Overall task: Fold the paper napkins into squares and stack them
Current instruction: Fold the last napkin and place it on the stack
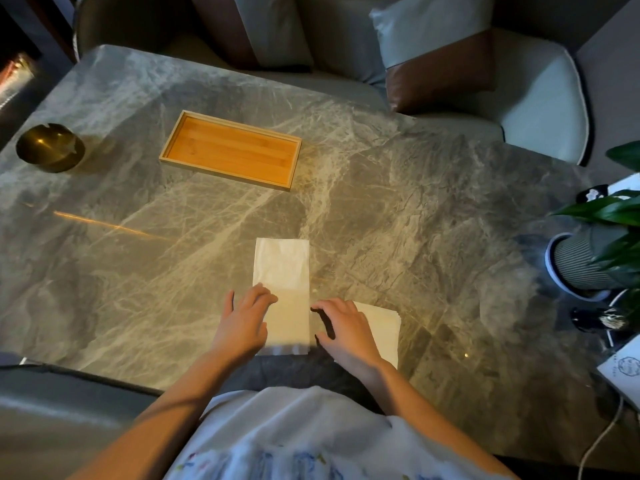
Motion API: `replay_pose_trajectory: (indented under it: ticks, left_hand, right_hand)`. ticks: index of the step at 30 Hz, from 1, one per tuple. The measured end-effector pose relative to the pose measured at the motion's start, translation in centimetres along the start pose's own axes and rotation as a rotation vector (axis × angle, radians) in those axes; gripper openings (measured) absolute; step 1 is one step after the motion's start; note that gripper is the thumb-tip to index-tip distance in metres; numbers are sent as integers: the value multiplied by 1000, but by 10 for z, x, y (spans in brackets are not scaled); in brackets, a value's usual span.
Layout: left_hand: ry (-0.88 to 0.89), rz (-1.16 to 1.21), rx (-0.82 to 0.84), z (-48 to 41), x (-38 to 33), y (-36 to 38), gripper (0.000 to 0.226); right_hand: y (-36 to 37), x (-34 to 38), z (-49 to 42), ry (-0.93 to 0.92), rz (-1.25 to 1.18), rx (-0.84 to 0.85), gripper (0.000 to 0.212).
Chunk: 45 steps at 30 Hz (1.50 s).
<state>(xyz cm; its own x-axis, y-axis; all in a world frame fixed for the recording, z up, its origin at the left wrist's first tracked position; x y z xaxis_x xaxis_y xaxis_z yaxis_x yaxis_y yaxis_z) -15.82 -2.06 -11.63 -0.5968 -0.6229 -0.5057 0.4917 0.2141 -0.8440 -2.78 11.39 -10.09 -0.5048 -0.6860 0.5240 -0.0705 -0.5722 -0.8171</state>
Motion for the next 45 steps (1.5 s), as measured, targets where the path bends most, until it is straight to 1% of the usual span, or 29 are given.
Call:
replay_pose_trajectory:
  ticks: [3,5,7,11,14,17,21,22,24,25,26,28,29,30,32,35,39,41,44,45]
  left_hand:
    - [-47,113,-46,0,5,-6,62]
    - [-43,154,-49,1,6,-5,65]
    - [-35,176,-52,2,7,-3,66]
    - [-17,164,-52,3,7,-3,65]
    - [43,103,-62,7,4,-1,55]
    - [105,62,-54,8,2,0,43]
    - [119,21,16,9,1,3,51]
    - [108,36,-1,10,0,1,47]
    - [80,99,-115,10,-1,-12,30]
    - [64,127,-173,9,-1,-19,27]
    - [57,150,-209,9,-2,-25,29]
    - [77,187,-223,9,-6,-31,35]
    - [81,204,-215,10,-8,-31,37]
    - [74,220,-204,11,-9,-30,37]
    - [25,258,-176,13,-4,-24,32]
    - [-53,262,-148,16,7,-18,18]
    - [-121,273,-101,17,13,-16,15]
    - [-155,282,-72,19,14,-14,15]
    - [-214,302,-49,20,15,-11,17]
    - [-232,304,-49,20,16,-11,18]
  right_hand:
    - [-1,5,2,-78,90,-43,51]
    - [7,12,5,-148,129,-1,51]
    - [18,17,8,-185,177,38,47]
    - [20,12,4,-110,186,27,37]
    - [17,10,4,-121,199,-17,19]
    - [12,7,7,-80,118,-52,15]
    - [-3,5,9,11,-151,-178,9]
    - [-5,6,10,31,-216,-201,8]
    - [-8,8,11,54,-316,-210,9]
    - [-9,10,12,57,-351,-197,11]
    - [-7,12,12,65,-378,-165,15]
    - [0,13,12,103,-387,-80,28]
    - [4,13,13,119,-367,-54,31]
    - [6,13,13,127,-350,-46,28]
    - [7,11,14,141,-346,-67,16]
    - [4,5,15,199,-384,-115,21]
    - [4,3,16,276,-412,-118,27]
    - [6,2,16,293,-426,-109,24]
    - [8,1,16,313,-454,-92,6]
    - [8,1,16,324,-468,-92,8]
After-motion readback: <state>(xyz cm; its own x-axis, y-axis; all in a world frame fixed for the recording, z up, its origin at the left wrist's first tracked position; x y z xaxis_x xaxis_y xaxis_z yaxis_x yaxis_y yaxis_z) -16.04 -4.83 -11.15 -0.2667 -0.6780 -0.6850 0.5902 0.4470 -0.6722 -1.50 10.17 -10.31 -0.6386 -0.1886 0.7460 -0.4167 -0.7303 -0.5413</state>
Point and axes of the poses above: each hand's wrist, its own z-axis away from the middle knuckle, its own y-axis out of the palm, x = y × z, the point moved 7 cm from there along -z, towards the middle knuckle, and after that the axes turned 7 degrees about -x, right-handed, at the moved point
